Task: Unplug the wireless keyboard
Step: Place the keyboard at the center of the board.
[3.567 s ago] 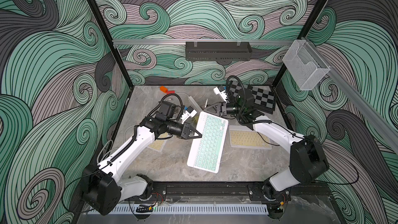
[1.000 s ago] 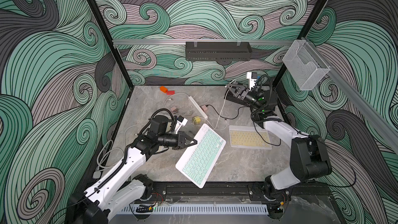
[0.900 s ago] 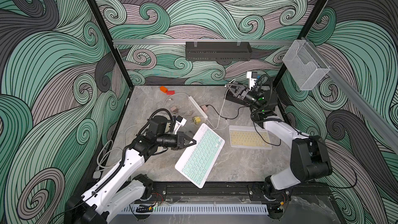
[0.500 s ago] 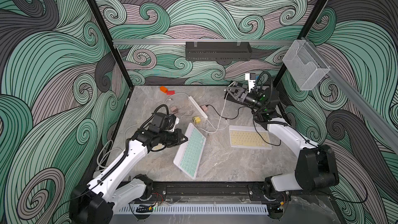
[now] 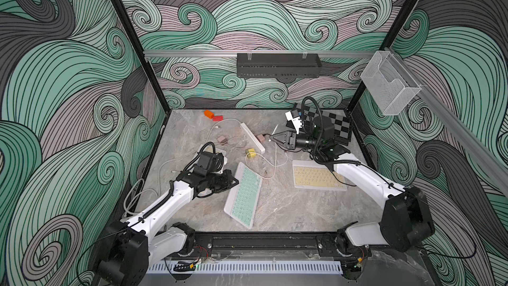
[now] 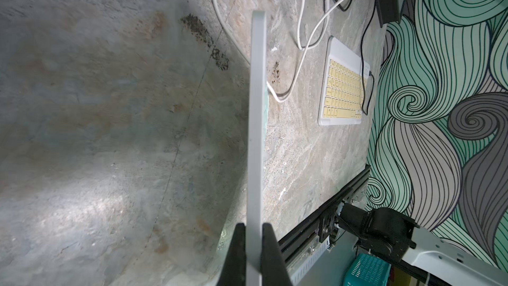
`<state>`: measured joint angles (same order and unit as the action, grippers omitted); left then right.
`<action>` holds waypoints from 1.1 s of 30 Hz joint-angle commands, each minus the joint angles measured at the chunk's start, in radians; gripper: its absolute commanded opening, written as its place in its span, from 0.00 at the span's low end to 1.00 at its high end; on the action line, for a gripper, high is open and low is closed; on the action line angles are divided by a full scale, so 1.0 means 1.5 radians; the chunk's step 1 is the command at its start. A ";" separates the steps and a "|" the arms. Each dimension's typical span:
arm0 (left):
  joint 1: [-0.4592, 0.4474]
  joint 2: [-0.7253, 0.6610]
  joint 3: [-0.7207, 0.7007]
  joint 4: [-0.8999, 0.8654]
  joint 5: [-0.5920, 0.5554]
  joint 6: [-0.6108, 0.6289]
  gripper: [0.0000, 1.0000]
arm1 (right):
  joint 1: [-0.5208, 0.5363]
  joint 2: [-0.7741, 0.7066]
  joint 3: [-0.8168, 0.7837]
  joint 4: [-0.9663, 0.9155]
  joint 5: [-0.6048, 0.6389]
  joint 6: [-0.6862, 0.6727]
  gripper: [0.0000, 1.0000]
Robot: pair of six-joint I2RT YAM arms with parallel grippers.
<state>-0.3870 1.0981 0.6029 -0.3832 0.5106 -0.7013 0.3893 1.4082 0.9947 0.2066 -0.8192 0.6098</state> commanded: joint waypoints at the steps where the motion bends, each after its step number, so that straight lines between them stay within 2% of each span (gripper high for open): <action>1: 0.016 0.015 -0.018 -0.039 -0.038 -0.012 0.00 | 0.007 -0.010 -0.020 -0.056 0.022 -0.061 0.00; 7: 0.040 0.033 -0.056 -0.063 -0.044 -0.036 0.00 | -0.013 -0.059 -0.037 -0.091 0.164 -0.085 0.00; 10: 0.041 0.062 -0.084 -0.035 -0.041 -0.072 0.00 | -0.032 -0.076 -0.027 -0.090 0.188 -0.087 0.00; 13: 0.040 0.079 -0.110 0.004 -0.040 -0.097 0.00 | -0.041 -0.074 -0.008 -0.100 0.189 -0.092 0.00; 18: 0.040 0.055 -0.121 -0.014 -0.107 -0.118 0.04 | -0.042 -0.066 -0.008 -0.097 0.185 -0.086 0.00; 20: 0.041 0.058 -0.124 -0.034 -0.125 -0.120 0.17 | -0.041 -0.065 -0.012 -0.097 0.183 -0.084 0.00; 23: 0.042 0.062 -0.144 -0.038 -0.129 -0.133 0.27 | -0.042 -0.062 -0.014 -0.101 0.178 -0.083 0.00; 33: 0.042 0.054 -0.154 0.002 -0.126 -0.143 0.31 | 0.004 -0.041 -0.018 -0.118 0.139 -0.109 0.00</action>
<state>-0.3275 1.1503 0.3851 -0.3099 0.4042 -0.8940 0.3752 1.3392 0.9646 0.0479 -0.5789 0.4820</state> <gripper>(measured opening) 0.310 0.072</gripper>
